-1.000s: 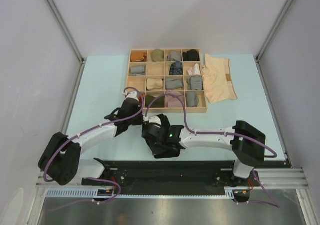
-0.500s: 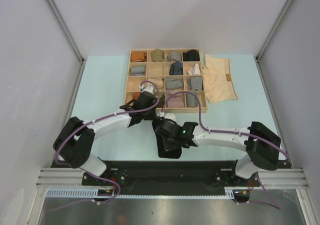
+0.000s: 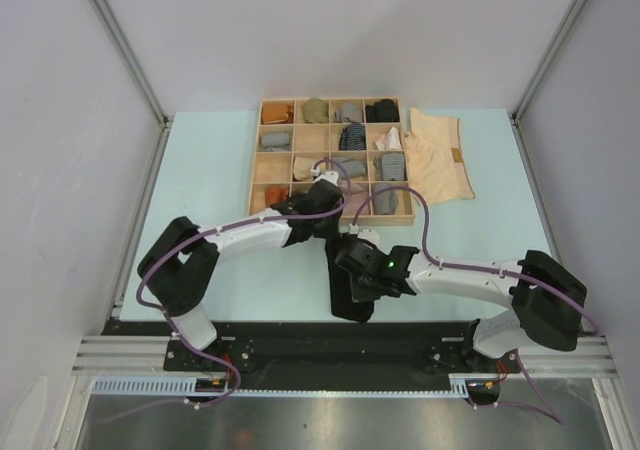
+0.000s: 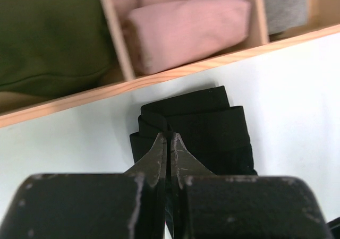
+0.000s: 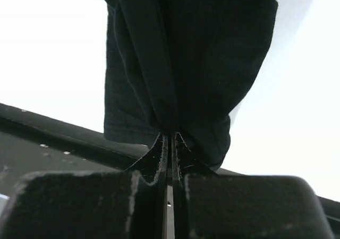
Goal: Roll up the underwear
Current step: Fold the underwear at the center of the board.
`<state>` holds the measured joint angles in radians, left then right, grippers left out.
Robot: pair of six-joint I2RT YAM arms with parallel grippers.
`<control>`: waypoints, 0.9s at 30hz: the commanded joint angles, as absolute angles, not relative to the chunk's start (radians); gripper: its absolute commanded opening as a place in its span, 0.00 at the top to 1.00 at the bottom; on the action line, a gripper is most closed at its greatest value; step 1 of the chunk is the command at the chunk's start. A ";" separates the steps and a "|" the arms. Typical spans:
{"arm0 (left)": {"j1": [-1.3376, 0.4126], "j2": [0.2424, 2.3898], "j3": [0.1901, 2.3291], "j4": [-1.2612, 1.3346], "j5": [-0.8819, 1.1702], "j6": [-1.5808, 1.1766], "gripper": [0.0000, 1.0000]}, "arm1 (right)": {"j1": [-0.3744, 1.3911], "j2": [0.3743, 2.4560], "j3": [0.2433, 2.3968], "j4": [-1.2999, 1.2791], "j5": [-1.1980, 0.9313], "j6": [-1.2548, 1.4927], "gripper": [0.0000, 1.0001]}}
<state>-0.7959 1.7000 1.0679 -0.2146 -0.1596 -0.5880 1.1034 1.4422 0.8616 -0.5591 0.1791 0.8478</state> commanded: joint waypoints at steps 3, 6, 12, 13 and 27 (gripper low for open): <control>-0.850 1.761 1.184 -0.222 -0.201 -0.614 1.00 | 1.095 1.384 0.805 -0.584 0.193 0.917 1.00; -0.868 1.781 1.210 -0.226 -0.212 -0.617 1.00 | 1.098 1.368 0.785 -0.589 0.202 0.939 1.00; -0.907 1.784 1.218 -0.196 -0.212 -0.643 1.00 | 1.100 1.341 0.747 -0.600 0.218 0.977 1.00; -0.913 1.784 1.216 -0.189 -0.193 -0.647 1.00 | 1.100 1.339 0.733 -0.600 0.216 0.983 1.00; -1.003 1.871 1.247 -0.061 -0.117 -0.742 1.00 | 1.104 1.316 0.646 -0.568 0.233 1.023 1.00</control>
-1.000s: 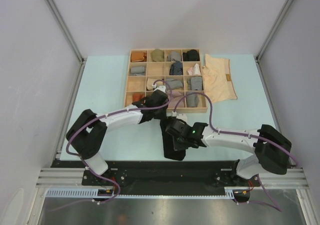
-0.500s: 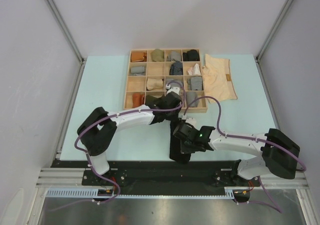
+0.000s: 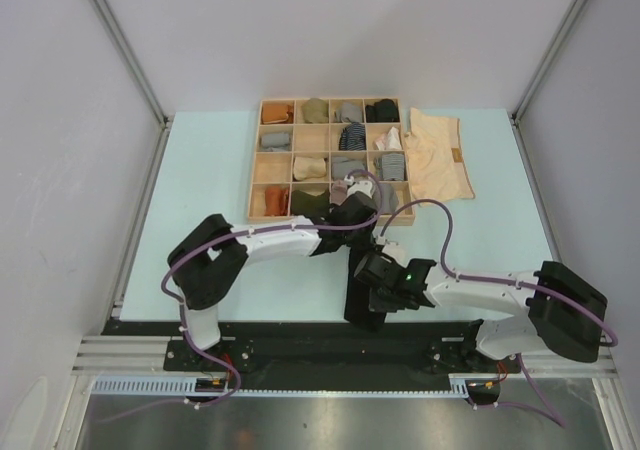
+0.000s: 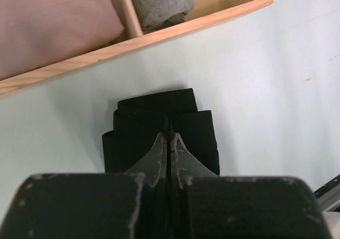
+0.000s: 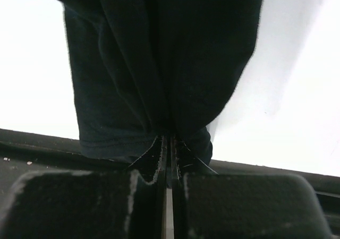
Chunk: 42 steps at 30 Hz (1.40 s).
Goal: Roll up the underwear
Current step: Fold the underwear at the center of the board.
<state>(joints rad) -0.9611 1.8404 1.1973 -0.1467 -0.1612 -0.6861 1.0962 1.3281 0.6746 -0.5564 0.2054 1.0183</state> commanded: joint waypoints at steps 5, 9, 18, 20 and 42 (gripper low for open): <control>-1.019 1.907 1.273 -0.040 -0.140 -0.756 1.00 | 1.111 1.302 0.644 -0.561 0.235 1.023 1.00; -1.020 1.937 1.256 -0.005 -0.117 -0.791 1.00 | 1.117 1.275 0.643 -0.574 0.239 1.034 1.00; -1.020 1.968 1.218 0.028 -0.166 -0.805 1.00 | 1.160 1.183 0.643 -0.598 0.230 1.098 1.00; -1.020 1.967 1.204 0.035 -0.182 -0.810 1.00 | 1.169 1.157 0.643 -0.604 0.239 1.118 1.00; -1.043 1.962 1.189 0.074 -0.215 -0.788 1.00 | 1.138 1.054 0.591 -0.663 0.207 1.174 0.57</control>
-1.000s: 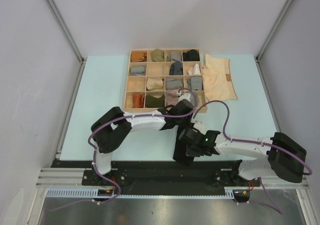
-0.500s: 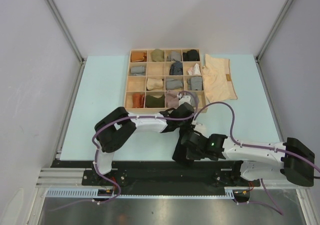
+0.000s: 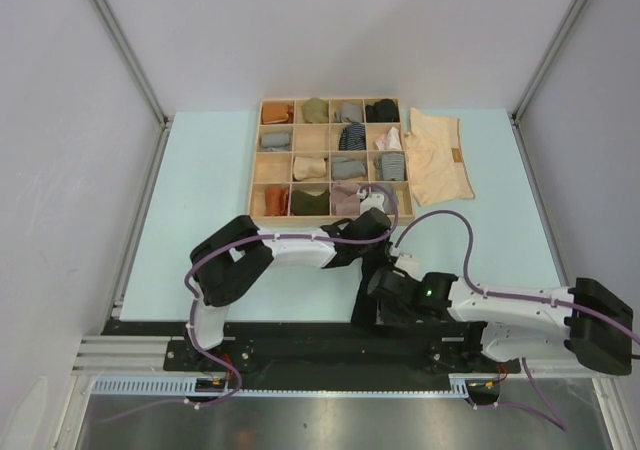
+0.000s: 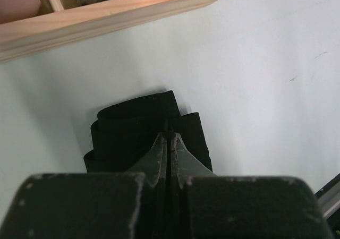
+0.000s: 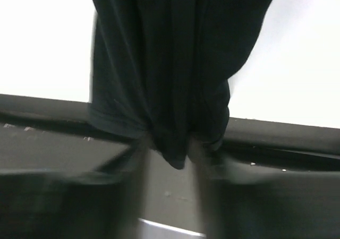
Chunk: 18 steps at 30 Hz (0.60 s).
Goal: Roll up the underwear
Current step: Fold the underwear at the center of the board.
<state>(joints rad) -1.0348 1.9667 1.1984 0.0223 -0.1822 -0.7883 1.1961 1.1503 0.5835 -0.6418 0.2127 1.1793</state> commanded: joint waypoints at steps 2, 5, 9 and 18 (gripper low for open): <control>-1.043 1.956 1.177 0.087 -0.210 -0.787 1.00 | 1.059 0.957 0.592 -0.666 0.207 1.126 0.38; -1.046 1.950 1.175 0.092 -0.206 -0.785 1.00 | 0.924 0.888 0.592 -0.670 0.178 1.027 0.31; -1.049 1.944 1.183 0.087 -0.210 -0.781 1.00 | 0.778 0.913 0.594 -0.618 0.112 0.913 0.29; -1.054 1.930 1.187 0.083 -0.206 -0.782 1.00 | 0.730 1.066 0.592 -0.462 0.069 0.838 0.37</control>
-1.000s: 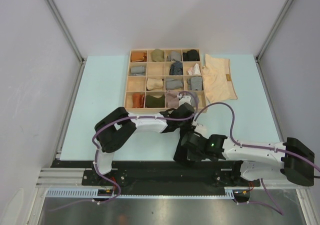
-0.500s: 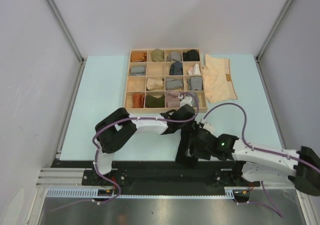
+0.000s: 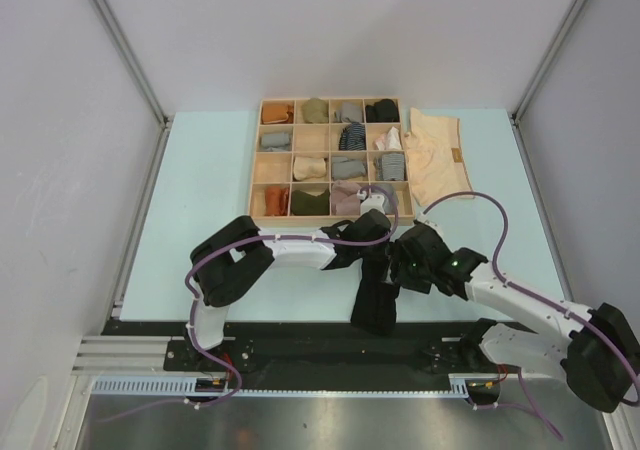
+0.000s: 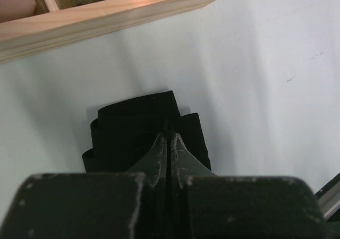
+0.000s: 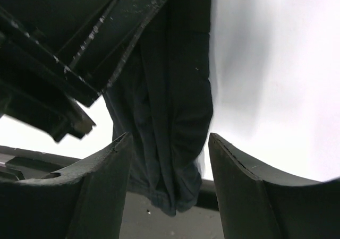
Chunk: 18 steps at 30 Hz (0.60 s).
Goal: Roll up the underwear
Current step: Fold the underwear at the center of the board.
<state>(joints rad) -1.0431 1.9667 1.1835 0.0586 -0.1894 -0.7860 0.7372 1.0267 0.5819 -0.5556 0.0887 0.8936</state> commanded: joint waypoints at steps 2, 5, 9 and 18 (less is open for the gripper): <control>-1.058 1.928 1.190 0.080 -0.206 -0.782 1.00 | 0.723 1.083 0.592 -0.445 0.077 0.835 0.37; -1.063 1.919 1.190 0.075 -0.213 -0.782 1.00 | 0.715 1.117 0.591 -0.440 0.095 0.825 0.38; -1.074 1.911 1.200 0.068 -0.215 -0.781 1.00 | 0.713 1.149 0.583 -0.440 0.120 0.822 0.40; -1.091 1.904 1.216 0.057 -0.225 -0.772 1.00 | 0.700 1.186 0.542 -0.388 0.124 0.824 0.58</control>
